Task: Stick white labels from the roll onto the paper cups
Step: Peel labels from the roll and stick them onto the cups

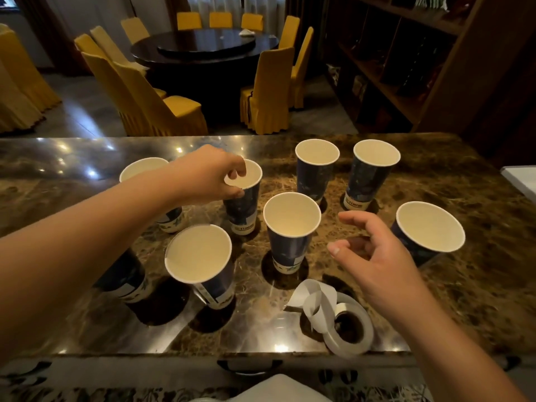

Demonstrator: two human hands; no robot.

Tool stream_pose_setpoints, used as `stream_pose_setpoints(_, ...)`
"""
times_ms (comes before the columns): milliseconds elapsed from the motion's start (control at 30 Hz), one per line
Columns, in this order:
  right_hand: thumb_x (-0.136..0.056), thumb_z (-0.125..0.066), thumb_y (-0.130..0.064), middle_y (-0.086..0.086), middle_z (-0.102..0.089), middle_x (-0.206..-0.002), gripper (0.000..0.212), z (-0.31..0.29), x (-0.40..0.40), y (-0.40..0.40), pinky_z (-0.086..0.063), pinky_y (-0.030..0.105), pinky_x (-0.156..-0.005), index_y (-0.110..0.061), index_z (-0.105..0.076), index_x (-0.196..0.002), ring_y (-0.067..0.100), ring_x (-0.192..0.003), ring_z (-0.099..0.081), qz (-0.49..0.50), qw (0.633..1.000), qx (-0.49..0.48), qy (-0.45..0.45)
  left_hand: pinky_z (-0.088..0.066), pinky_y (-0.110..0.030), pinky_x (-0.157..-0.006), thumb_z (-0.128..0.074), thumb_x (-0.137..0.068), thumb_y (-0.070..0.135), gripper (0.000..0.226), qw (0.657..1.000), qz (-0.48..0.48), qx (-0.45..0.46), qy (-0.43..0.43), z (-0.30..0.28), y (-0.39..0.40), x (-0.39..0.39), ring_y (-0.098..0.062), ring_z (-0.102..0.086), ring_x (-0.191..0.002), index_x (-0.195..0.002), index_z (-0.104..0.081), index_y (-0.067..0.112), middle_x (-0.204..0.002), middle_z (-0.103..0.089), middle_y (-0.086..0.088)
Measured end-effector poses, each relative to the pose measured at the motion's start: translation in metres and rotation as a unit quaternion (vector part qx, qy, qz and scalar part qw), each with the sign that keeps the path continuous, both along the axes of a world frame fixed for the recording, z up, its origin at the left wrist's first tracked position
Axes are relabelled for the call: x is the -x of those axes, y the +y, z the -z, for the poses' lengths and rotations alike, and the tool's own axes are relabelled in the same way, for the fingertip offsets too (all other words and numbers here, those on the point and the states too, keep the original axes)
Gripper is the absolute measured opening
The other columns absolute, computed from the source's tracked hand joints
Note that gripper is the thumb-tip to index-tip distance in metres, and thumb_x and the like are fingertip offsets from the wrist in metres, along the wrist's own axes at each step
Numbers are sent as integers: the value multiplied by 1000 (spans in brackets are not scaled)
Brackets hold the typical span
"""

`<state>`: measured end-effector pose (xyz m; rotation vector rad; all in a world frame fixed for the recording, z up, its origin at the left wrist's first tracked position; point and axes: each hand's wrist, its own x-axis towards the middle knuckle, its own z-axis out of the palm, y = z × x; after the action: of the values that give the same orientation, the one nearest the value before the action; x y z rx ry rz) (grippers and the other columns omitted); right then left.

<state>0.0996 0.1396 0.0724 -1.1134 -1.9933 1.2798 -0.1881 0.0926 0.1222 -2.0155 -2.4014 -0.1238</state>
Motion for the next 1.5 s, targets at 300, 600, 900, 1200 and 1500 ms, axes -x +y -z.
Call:
stream_pose_setpoints(300,-83,-69,-33,-20,-57,-109,38,9,-20,0,-49,13,-68,-46,-51,-113,-6,-94,-57,-25,998,-52,-16,-50,-16,-80,-52,-82,54,39,966,69,-149,-200,-47,-82,-119,3,-57,-100,-115,-58,34,-106,-62,23)
stream_pose_setpoints(600,-83,-64,-47,-17,-55,-116,42,73,-58,-16,-47,26,-87,-34,-53,-121,5,-108,-49,-140,947,-163,-239,-50,-23,-76,-68,-82,40,40,926,-131,-27,-352,131,-82,-195,-3,-52,-93,-114,-45,31,-112,-47,10)
stream_pose_setpoints(900,-74,-74,-46,-3,-50,-131,39,100,-78,-27,-46,41,-96,-28,-61,-105,21,-124,-38,-187,889,-324,-264,-41,-6,-80,-65,-88,21,17,901,-150,-98,-394,142,-75,-201,-9,-50,-108,-105,-64,19,-116,-50,4)
stream_pose_setpoints(1200,-77,-77,-32,1,-42,-146,32,99,-107,5,-42,52,-104,-33,-68,-108,27,-133,-32,-213,895,-292,-262,-52,-18,-69,-58,-92,19,18,686,-259,-174,-658,110,-104,-206,-4,-70,-85,-106,-70,21,-94,-76,7)
stream_pose_setpoints(1500,-79,-68,-50,-7,-42,-145,70,89,-88,-19,-32,43,-109,-27,-41,-140,17,-134,-33,-197,922,-276,-188,-52,-10,-73,-58,-82,34,23,786,-200,-256,-526,98,-107,-208,1,-65,-97,-100,-68,25,-100,-71,10)
